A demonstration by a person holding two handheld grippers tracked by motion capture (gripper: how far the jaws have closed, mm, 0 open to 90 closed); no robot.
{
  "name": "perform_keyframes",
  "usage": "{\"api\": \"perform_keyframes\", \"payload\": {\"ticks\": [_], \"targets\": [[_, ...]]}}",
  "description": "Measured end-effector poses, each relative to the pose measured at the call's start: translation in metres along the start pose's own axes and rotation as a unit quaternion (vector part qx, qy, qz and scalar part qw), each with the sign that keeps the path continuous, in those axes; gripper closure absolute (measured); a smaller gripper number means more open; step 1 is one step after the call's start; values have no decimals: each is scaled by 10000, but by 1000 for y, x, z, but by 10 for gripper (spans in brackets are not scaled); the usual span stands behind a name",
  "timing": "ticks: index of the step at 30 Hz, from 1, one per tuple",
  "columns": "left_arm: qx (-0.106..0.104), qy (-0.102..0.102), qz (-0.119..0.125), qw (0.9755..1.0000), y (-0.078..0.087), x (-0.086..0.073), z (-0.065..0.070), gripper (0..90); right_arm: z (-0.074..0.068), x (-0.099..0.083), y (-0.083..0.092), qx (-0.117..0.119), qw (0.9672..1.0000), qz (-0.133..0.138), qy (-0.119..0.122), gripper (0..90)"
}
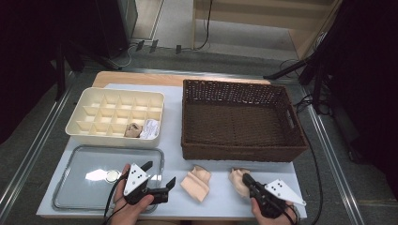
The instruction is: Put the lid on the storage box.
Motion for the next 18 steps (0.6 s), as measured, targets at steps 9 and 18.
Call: {"api": "perform_keyframes", "payload": {"ticks": [9, 18], "targets": [[-18, -41, -82, 10000, -3, -3, 2, 39, 10, -21, -7, -299, 9983, -303, -395, 399], [-61, -71, -107, 9999, -5, -3, 6, 39, -9, -31, -7, 44, 9977, -660, -114, 797]]}}
Point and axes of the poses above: each handheld gripper's, and its own axes: y roughly backward along the jaws, x roughly out of its top, z roughly to its right, the point moved 5 cm from there along -y, roughly forward along the jaws, and after that the axes turned 1 degree about y, right-handed, at the moved point
